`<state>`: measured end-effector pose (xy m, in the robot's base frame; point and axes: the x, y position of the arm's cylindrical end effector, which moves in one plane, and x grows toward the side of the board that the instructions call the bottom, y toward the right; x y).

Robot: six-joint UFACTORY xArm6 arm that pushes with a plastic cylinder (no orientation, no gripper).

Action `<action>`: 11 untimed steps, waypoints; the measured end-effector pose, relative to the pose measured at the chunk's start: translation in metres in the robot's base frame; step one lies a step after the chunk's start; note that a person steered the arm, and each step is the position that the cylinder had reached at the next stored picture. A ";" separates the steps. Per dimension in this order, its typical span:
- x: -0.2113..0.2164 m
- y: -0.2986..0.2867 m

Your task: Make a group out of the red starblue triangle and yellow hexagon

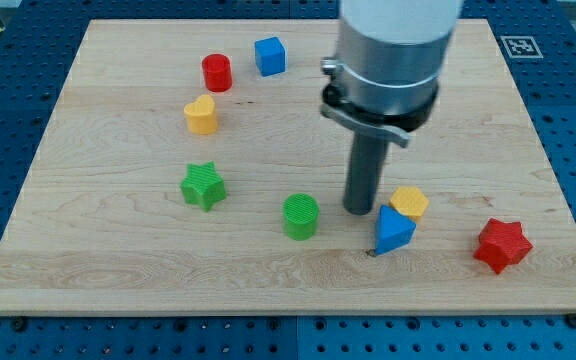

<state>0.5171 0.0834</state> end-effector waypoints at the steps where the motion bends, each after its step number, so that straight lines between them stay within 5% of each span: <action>1: 0.001 0.033; 3: 0.000 0.085; 6: 0.002 -0.014; 11: 0.042 0.026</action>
